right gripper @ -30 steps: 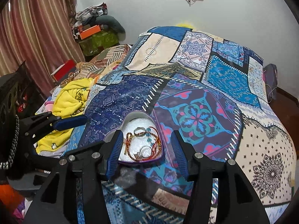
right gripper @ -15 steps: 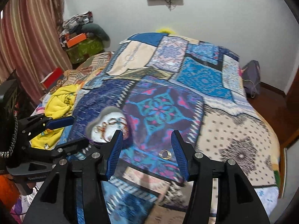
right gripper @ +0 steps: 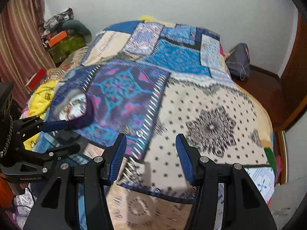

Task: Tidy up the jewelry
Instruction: 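Move both open grippers back toward the rings left on the quilt, then grasp the gold ring with the left gripper while the right gripper grasps a small silver ring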

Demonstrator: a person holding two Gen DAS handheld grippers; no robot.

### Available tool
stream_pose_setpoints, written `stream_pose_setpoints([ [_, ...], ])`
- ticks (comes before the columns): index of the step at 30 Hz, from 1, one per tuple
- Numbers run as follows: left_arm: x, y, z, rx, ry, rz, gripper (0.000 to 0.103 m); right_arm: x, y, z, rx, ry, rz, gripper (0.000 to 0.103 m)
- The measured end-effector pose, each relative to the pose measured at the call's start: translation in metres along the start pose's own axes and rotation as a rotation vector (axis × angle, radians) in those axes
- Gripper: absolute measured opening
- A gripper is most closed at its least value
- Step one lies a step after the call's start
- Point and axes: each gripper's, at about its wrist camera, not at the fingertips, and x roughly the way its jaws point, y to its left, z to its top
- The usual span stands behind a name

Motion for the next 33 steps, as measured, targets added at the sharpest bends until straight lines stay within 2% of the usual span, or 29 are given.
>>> stream_pose_setpoints([
  [4,0.014,-0.008,0.003,0.021,0.015,-0.009,0.061,0.007,-0.009,-0.011,0.007,0.029,0.005,0.049],
  [6,0.022,-0.01,0.006,0.019,0.023,-0.024,0.057,0.011,-0.011,-0.014,0.004,0.039,0.008,0.049],
  [8,0.032,-0.011,0.01,0.015,0.044,-0.041,0.047,0.016,-0.012,-0.014,0.0,0.047,0.019,0.049],
  [10,0.042,-0.01,0.014,0.002,0.061,-0.053,0.043,0.019,-0.013,-0.014,0.004,0.044,0.023,0.049],
  [16,0.066,-0.01,0.028,-0.007,0.095,-0.064,0.042,0.023,-0.03,-0.007,0.072,0.036,0.071,0.049],
  [20,0.076,-0.013,0.036,0.001,0.092,-0.064,0.041,0.027,-0.03,-0.006,0.046,0.04,0.07,0.049],
  [24,0.083,-0.015,0.043,0.007,0.084,-0.05,0.038,0.039,-0.023,-0.007,0.008,0.072,0.084,0.039],
  [26,0.086,-0.013,0.045,0.005,0.073,-0.031,0.029,0.044,-0.018,-0.007,-0.011,0.085,0.092,0.038],
  [28,0.088,-0.012,0.045,-0.003,0.061,-0.024,0.024,0.049,-0.014,-0.007,-0.027,0.092,0.094,0.037],
  [33,0.089,-0.012,0.044,0.01,0.05,-0.02,0.023,0.059,-0.008,-0.003,-0.049,0.112,0.103,0.029],
])
